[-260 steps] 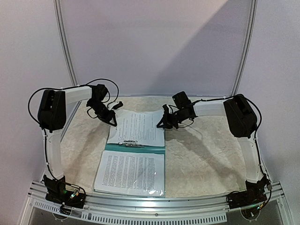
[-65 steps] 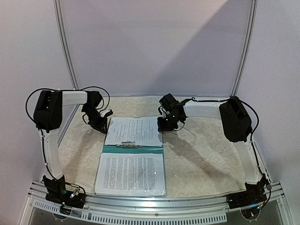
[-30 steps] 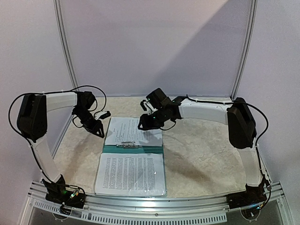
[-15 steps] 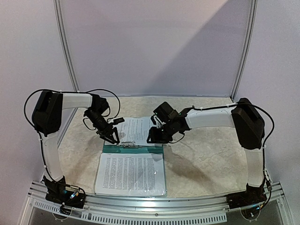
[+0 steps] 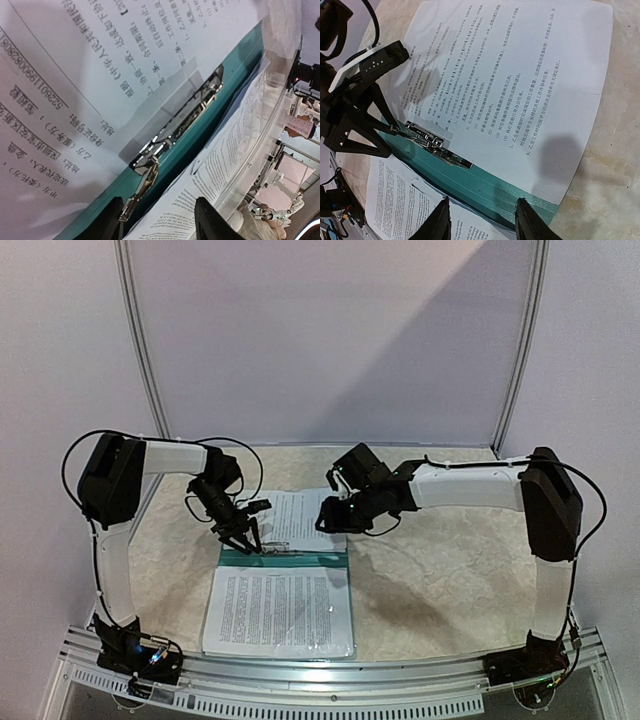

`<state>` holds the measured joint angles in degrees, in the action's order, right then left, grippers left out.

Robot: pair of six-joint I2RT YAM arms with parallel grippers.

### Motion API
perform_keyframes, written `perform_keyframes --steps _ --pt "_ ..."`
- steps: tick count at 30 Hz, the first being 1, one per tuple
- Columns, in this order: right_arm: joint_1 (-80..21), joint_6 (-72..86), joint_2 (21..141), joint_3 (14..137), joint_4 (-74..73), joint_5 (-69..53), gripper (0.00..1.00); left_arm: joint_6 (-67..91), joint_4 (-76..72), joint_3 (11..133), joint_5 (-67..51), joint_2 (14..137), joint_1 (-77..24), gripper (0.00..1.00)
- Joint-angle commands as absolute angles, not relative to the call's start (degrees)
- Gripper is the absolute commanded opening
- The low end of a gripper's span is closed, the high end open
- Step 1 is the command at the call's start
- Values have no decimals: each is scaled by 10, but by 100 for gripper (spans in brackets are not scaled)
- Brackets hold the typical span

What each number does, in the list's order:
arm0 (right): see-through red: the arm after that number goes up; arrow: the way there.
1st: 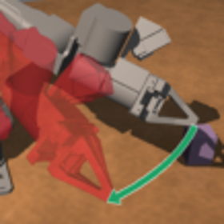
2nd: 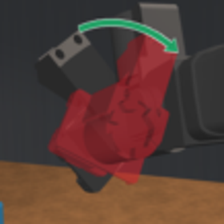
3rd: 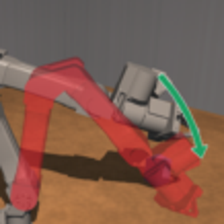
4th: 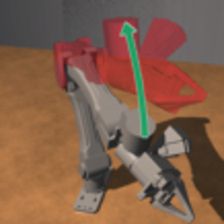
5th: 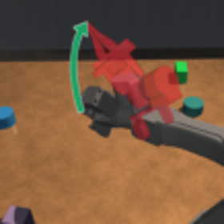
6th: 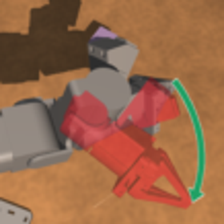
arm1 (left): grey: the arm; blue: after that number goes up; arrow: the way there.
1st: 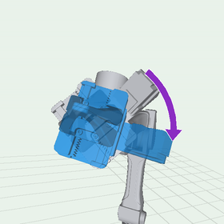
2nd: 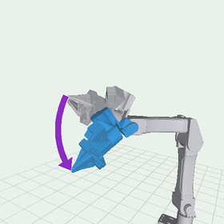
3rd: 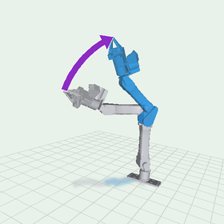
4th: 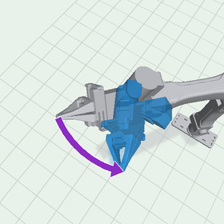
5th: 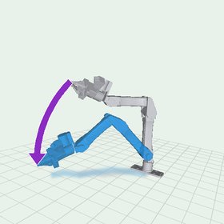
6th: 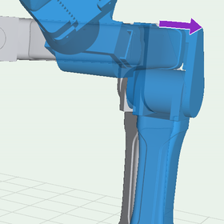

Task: Put the files into the folder
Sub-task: Close the spring clip on the folder with some files.

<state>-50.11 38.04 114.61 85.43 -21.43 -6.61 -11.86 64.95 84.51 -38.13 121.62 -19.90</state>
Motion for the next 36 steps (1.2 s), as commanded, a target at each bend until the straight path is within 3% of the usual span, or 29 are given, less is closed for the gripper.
perform_keyframes --steps 1,14,31,36 --pt "-499 369 1139 855 -219 -55 44 -115 642 864 -374 1222 -203 48" --pt "-497 365 1141 856 -225 -48 44 -117 647 866 -422 1197 -232 42" --pt "-496 371 1129 853 -229 -40 44 -121 676 986 -419 1202 -333 43" --pt "-497 373 1120 854 -230 -51 44 -162 733 1036 -416 1159 -313 43"
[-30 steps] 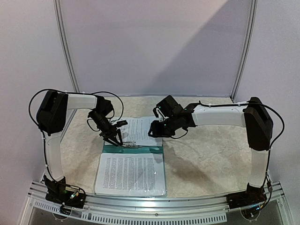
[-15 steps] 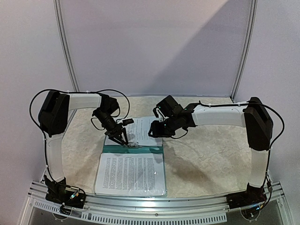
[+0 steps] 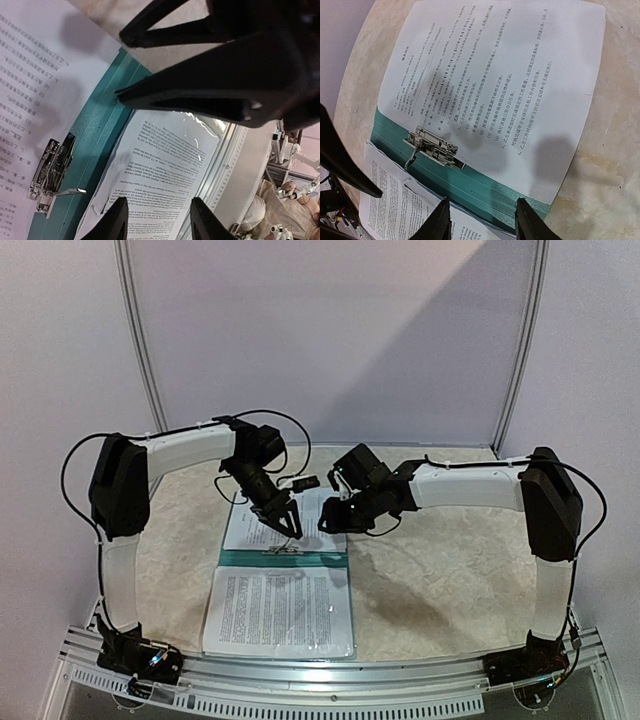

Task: Put the files into the folder
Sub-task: Close the spring clip on the folder with some files, then adjust the file in the folder with some files.

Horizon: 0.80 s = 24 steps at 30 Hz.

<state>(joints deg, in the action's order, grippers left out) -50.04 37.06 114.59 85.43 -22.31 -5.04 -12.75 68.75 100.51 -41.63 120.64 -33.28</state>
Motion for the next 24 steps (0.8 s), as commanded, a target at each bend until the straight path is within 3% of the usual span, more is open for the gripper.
perform_keyframes --steps 1,8,11,16,24 --pt "-497 376 1118 855 -227 -57 44 -169 734 1034 -401 1137 -301 44" --pt "-514 392 1119 880 -222 -72 43 -278 661 859 -204 916 -229 52" --pt "-526 400 1126 901 -221 -88 43 -346 622 740 -190 797 -200 60" --pt "-549 410 1158 953 -240 -98 43 -409 568 589 -186 635 -192 61" --pt "-573 431 1173 974 -252 -88 43 -429 615 530 -173 521 -192 62"
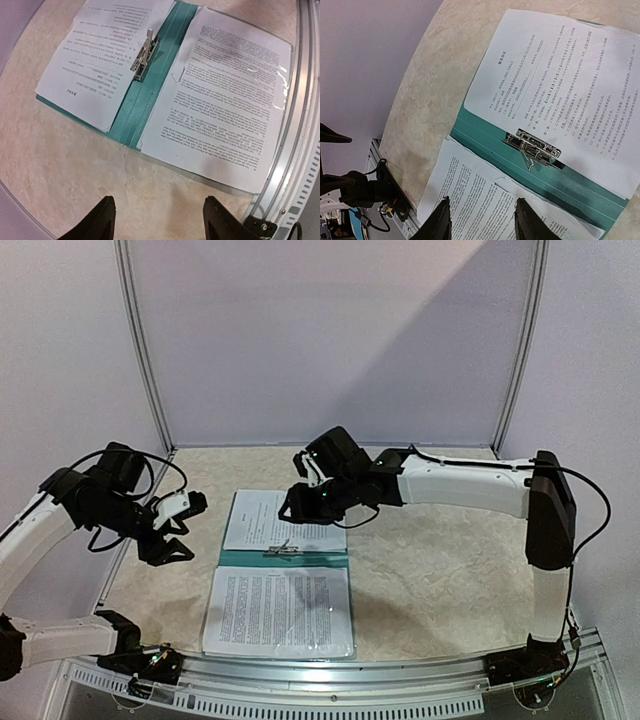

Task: Put the files into the folder
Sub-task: Adjust the file in the folder with some files.

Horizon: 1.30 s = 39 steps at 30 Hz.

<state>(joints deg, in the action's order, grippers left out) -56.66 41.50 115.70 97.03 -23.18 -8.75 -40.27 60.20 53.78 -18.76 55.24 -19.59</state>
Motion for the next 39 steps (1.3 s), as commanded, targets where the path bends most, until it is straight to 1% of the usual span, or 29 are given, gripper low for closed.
perform_keyframes --steps 1,4,8,11,13,16,20,23,25,29,31,33,36,39 --pt "-573 431 1172 974 -253 -89 44 -428 627 528 -171 513 -192 62" --pt "-573 428 1175 975 -252 -95 44 -424 641 512 -160 484 -192 62" --pt "-573 431 1187 984 -241 -113 44 -423 623 479 -161 458 -192 62" --pt "-573 431 1202 998 -248 -112 43 -419 597 463 -169 465 -192 62" --pt "-573 431 1219 1007 -253 -122 41 -412 576 457 -168 479 -192 62" --pt "-573 441 1240 1012 -262 -121 40 -396 543 457 -174 504 -192 61" --pt "-573 433 1255 1031 -299 -69 40 -392 521 465 -204 543 -195 61" --pt "-571 421 1263 1043 -305 -65 38 -399 513 477 -217 587 -203 61" --pt "-570 421 1265 1042 -301 -71 36 -405 494 479 -227 616 -205 64" --pt "-564 439 1261 1028 -274 -91 29 -423 402 462 -274 656 -212 71" --pt "-559 447 1262 1023 -262 -107 28 -436 343 451 -282 672 -224 72" --pt "-553 454 1265 1021 -250 -130 28 -451 285 448 -262 698 -247 73" --pt "-547 463 1268 1023 -241 -138 28 -492 259 473 -243 762 -265 73" --pt "-540 468 1271 1026 -242 -143 28 -536 288 518 -249 843 -270 70"
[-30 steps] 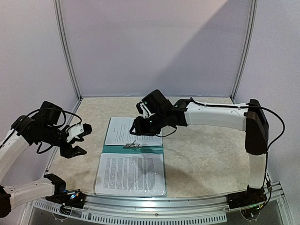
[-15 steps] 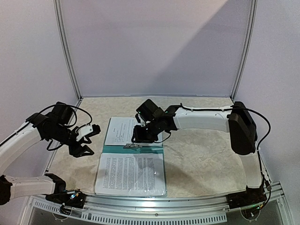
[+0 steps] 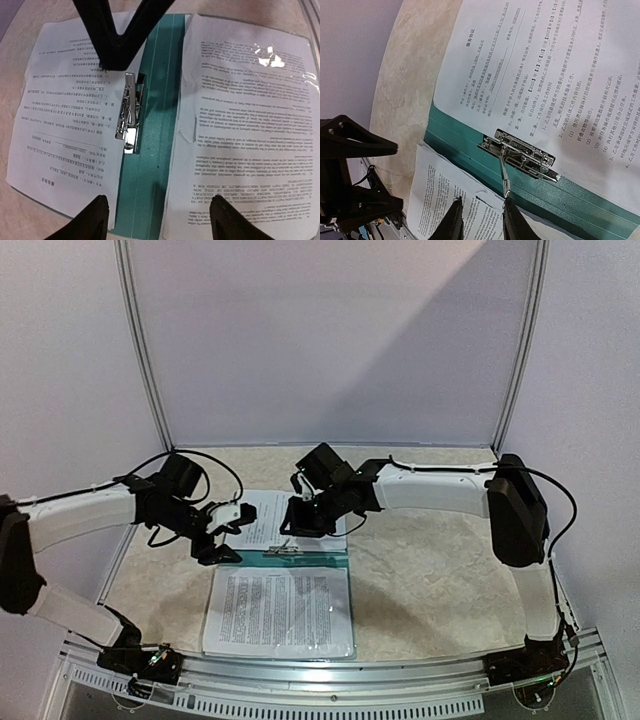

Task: Put the files into the folder
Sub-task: Adjust the file in the folder with some files.

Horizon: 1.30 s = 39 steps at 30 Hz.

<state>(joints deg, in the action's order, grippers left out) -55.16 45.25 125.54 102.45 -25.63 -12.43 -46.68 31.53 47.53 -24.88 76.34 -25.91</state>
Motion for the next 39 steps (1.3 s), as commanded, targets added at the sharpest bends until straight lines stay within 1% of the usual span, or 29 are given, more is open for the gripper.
perform_keyframes --steps 1,6,10,13,15,17,22,27,31,34,39 --pt "-539 471 1274 1025 -243 -143 27 -550 300 536 -248 867 -270 69" --pt "-537 470 1284 1028 -243 -171 27 -591 303 562 -244 921 -272 59" --pt "-537 465 1296 1030 -259 -188 27 -601 351 588 -244 946 -271 51" --pt "-536 469 1289 1008 -245 -188 28 -549 394 625 -253 950 -251 52" --pt "-537 472 1281 1005 -240 -187 28 -510 424 672 -274 965 -220 54" --pt "-536 470 1277 1010 -240 -188 28 -465 435 733 -269 992 -199 54" --pt "-535 465 1271 1023 -250 -190 32 -372 421 868 -153 1104 -173 56" --pt "-534 455 1259 1029 -258 -184 35 -313 437 1025 -58 1232 -159 56" --pt "-534 445 1262 1044 -273 -187 38 -297 442 1116 -24 1305 -159 55" --pt "-533 435 1255 1045 -279 -177 39 -286 450 1185 -6 1351 -160 53" --pt "-523 421 1231 1027 -297 -153 39 -303 467 1262 34 1418 -169 51"
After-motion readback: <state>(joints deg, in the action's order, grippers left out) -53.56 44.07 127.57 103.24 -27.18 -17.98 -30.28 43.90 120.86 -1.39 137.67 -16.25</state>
